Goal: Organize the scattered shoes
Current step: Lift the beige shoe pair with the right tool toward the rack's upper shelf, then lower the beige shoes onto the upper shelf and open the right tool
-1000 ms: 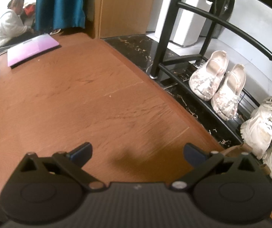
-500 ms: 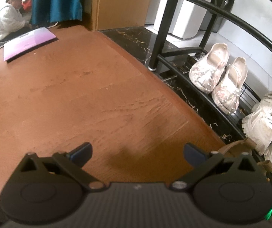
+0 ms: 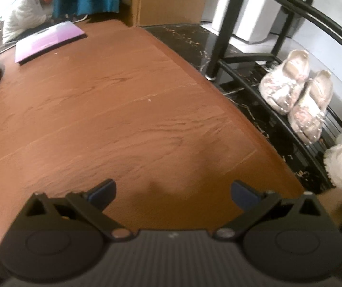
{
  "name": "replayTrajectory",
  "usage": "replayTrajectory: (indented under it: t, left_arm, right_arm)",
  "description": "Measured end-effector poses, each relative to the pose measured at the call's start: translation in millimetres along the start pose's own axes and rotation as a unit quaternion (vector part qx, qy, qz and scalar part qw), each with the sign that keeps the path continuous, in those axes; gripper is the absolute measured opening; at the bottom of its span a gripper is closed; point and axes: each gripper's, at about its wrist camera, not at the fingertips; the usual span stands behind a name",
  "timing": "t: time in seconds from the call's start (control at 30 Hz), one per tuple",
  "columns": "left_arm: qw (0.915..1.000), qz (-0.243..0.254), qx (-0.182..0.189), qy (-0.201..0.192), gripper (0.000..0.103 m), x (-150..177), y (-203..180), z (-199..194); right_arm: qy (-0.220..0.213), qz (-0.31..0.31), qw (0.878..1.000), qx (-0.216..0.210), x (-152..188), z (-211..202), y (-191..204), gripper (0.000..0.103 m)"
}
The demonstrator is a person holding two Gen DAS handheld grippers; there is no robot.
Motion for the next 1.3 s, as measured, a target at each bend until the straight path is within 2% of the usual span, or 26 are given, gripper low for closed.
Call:
replayTrajectory:
  t: [0.13, 0.23, 0.33, 0.47, 0.5, 0.57, 0.67, 0.73, 0.9, 1.0, 1.1, 1.3]
  left_arm:
    - [0.9998, -0.01, -0.004, 0.017, 0.102, -1.2, 3.2, 3.0]
    - [0.9997, -0.02, -0.01, 0.012, 0.102, -2.9, 7.3, 0.7]
    - [0.9998, -0.021, -0.005, -0.002, 0.102, -3.5, 7.1, -3.5]
    - [0.9995, -0.023, 0.002, -0.022, 0.102, -4.2, 6.9, -9.1]
    - [0.9992, -0.025, 0.005, -0.031, 0.102, -4.6, 7.2, -11.8]
    - [0.9962, -0.035, 0.019, -0.078, 0.102, -6.2, 9.7, -24.9]
    - [0.9883, -0.046, 0.033, -0.142, 0.102, -5.7, 11.2, -40.9]
    - [0.9837, -0.041, 0.036, -0.171, 0.102, -3.2, 6.3, -46.0]
    - [0.9876, -0.028, 0.028, -0.152, 0.102, -3.6, -4.7, -30.5]
    - [0.99, -0.038, 0.022, -0.134, 0.102, -6.8, -5.6, -19.8]
    - [0.9902, -0.031, 0.025, -0.134, 0.102, -3.3, -11.0, -18.1]
    - [0.9909, -0.021, 0.026, -0.131, 0.102, 0.4, -15.4, -15.9]
  right_arm:
    - [-0.064, -0.018, 0.998, -0.01, -24.3, -33.4, 13.9, 0.009]
    - [-0.102, -0.035, 0.994, -0.022, -49.9, -39.8, 23.7, 0.01]
    - [-0.132, -0.052, 0.989, -0.035, -74.3, -38.8, 32.4, 0.01]
    - [-0.178, -0.07, 0.979, -0.065, -136.4, -17.8, 46.8, 0.009]
    - [-0.181, -0.07, 0.979, -0.068, -143.4, -14.5, 47.9, 0.009]
    - [-0.192, -0.059, 0.976, -0.084, -169.7, -0.5, 52.0, 0.009]
    - [-0.207, -0.05, 0.972, -0.103, -201.4, 19.6, 59.5, 0.009]
    - [-0.219, -0.041, 0.968, -0.115, -222.1, 37.3, 64.8, 0.009]
    - [-0.194, -0.052, 0.973, -0.109, -253.3, 107.5, 75.8, 0.009]
    - [-0.193, -0.077, 0.973, -0.096, -256.4, 128.3, 80.9, 0.009]
    - [-0.192, -0.082, 0.975, -0.077, -269.5, 148.5, 80.4, 0.01]
    - [-0.226, -0.141, 0.963, -0.022, -288.6, 179.1, 93.3, 0.011]
Point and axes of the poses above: each gripper's, at about its wrist camera, not at the fingertips, and z roughly the way its jaws point, y to its left, x to its underside, and after that the axes turned 10 degrees about -x, right-handed
